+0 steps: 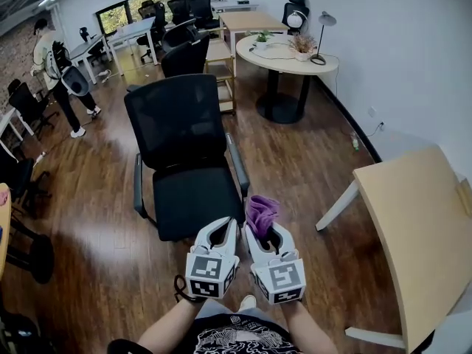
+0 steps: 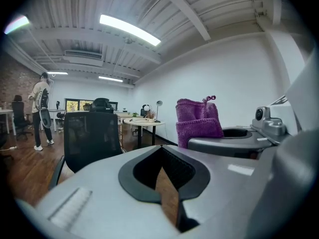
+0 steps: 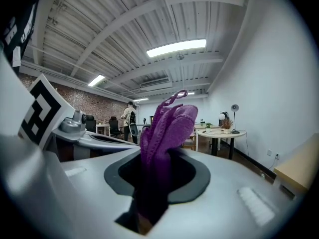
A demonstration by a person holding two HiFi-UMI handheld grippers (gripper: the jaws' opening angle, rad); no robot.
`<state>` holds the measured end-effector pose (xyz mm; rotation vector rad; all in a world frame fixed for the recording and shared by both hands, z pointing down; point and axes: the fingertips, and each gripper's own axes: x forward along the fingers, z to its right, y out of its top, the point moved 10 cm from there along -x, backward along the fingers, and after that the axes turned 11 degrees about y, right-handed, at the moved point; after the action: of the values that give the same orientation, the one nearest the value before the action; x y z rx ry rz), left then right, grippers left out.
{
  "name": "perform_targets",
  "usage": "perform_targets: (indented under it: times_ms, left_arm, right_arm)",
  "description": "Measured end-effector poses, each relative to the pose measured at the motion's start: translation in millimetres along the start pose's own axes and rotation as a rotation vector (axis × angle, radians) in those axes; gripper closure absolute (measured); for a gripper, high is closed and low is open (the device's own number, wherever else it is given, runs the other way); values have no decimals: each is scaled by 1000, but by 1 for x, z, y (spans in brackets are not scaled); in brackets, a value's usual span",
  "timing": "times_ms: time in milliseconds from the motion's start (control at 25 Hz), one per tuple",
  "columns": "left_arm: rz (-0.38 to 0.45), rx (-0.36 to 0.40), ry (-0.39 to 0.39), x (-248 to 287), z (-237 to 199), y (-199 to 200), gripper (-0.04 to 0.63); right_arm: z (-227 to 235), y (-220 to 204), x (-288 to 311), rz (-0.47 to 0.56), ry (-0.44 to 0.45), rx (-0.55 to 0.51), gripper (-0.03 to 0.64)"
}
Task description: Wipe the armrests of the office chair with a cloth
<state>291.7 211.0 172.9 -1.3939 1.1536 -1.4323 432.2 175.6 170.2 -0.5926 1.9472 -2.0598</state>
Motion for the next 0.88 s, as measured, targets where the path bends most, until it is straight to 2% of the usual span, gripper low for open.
perform_targets:
  times_ms: [400,720,880]
  left_arm:
    - [-15,-44,48,82,-16,3,591]
    - [-15,-80,88,195,-61,15,591]
    - [-3,-90,83,244,-86,26,591]
  right_arm:
    - [66,-7,61,-51,65,-15,518]
    - [138,3,164,-86,140,-70,519]
    - [168,9,217,-122,171,-91,518]
